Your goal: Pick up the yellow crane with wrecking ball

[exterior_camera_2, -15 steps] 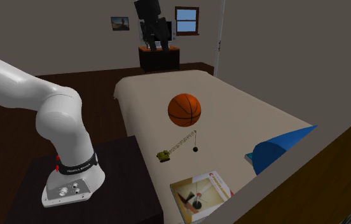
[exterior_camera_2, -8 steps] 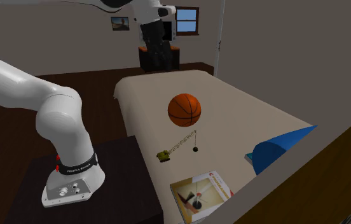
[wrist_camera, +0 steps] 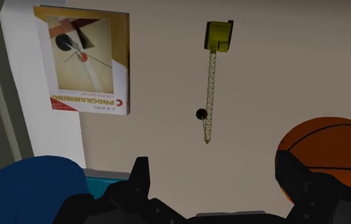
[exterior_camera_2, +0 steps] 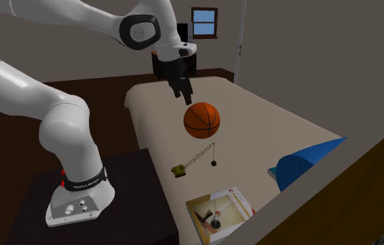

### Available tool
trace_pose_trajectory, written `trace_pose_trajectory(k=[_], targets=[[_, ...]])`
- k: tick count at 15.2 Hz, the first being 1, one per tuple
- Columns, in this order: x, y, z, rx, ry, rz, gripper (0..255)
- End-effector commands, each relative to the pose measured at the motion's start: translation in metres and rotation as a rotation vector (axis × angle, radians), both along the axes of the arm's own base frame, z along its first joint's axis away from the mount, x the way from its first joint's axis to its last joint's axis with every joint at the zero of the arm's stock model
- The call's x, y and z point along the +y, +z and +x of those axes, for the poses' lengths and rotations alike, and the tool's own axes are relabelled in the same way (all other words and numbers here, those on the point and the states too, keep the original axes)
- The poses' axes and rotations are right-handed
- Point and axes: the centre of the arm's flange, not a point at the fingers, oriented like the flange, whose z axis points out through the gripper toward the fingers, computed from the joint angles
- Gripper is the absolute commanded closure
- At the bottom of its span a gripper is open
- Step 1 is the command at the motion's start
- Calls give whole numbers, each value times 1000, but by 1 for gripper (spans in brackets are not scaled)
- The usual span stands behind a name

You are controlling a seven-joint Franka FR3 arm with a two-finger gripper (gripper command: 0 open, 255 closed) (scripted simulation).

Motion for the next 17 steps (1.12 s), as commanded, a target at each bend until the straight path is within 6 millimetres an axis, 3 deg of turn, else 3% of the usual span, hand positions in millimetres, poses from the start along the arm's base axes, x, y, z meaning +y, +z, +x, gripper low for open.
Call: trace_pose_trajectory(k=[1, 17], targets=[[5, -27, 6, -3, -11, 5, 0], [32, -232, 50, -1, -98, 44, 0]])
